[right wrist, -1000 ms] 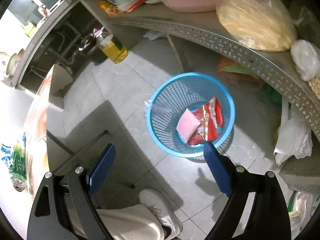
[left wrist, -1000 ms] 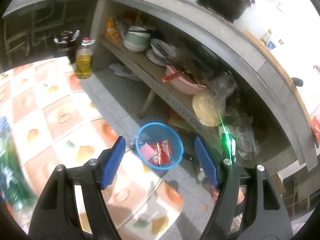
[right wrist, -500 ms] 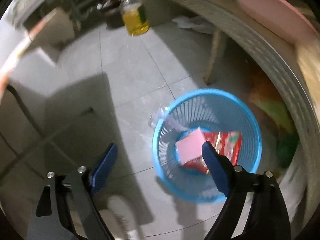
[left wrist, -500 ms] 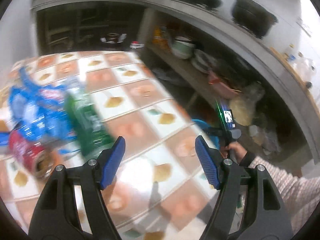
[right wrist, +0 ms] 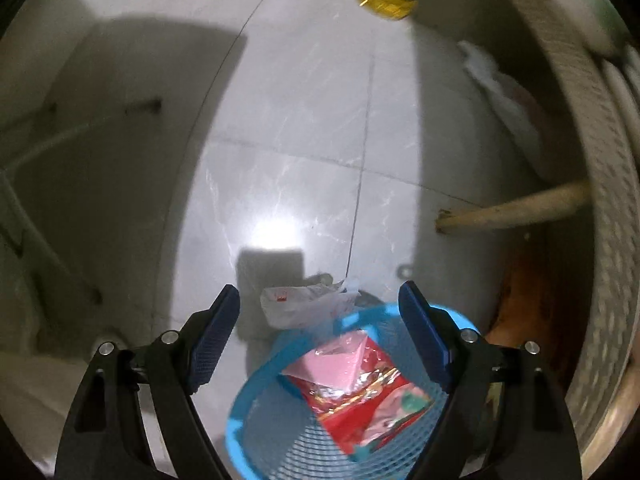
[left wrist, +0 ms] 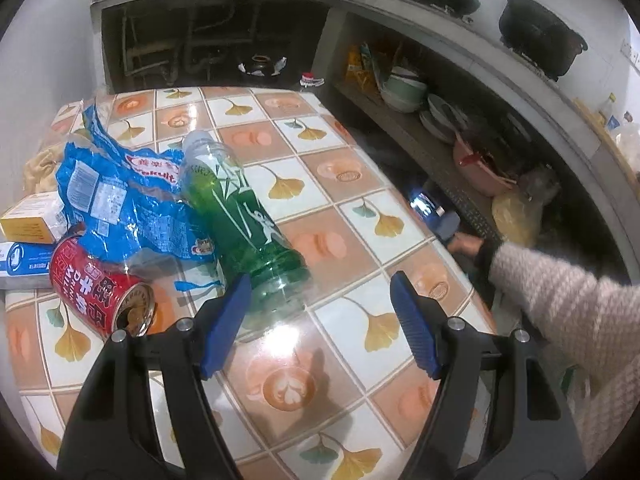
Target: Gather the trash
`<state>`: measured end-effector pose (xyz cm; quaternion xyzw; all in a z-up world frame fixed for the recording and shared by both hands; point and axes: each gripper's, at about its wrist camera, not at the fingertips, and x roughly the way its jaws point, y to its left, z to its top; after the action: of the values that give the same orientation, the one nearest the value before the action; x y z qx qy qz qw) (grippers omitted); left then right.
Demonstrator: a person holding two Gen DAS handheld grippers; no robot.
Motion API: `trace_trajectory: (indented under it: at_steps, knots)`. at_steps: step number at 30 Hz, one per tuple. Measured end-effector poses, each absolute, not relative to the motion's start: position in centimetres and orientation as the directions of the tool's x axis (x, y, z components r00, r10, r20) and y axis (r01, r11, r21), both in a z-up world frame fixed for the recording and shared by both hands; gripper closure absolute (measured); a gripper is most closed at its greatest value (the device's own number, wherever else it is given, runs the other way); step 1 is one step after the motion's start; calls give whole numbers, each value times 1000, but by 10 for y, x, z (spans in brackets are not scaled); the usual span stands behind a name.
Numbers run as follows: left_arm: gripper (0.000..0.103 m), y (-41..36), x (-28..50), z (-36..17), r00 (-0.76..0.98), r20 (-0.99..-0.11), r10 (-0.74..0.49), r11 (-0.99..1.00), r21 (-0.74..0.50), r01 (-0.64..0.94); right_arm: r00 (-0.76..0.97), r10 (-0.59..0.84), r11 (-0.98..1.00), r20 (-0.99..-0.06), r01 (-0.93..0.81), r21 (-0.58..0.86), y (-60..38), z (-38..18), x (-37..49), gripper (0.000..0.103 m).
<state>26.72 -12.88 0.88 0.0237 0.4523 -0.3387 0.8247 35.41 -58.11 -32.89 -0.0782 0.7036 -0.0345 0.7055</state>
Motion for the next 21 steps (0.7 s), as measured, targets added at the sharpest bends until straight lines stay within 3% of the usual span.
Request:
trace_trajectory:
  at_steps: [11, 13, 21]
  knots:
    - [35, -123, 276, -14, 329, -782, -529, 786, -306, 537, -175, -250, 923, -952, -339, -180, -553, -365, 361, 24]
    - [35, -124, 278, -14, 327, -781, -532, 784, -308, 540, -186, -266, 914, -946, -361, -186, -551, -369, 360, 29]
    - [36, -120, 278, -15, 331, -778, -534, 784, -310, 537, -211, -302, 901, -930, -382, -205, -552, -372, 357, 75]
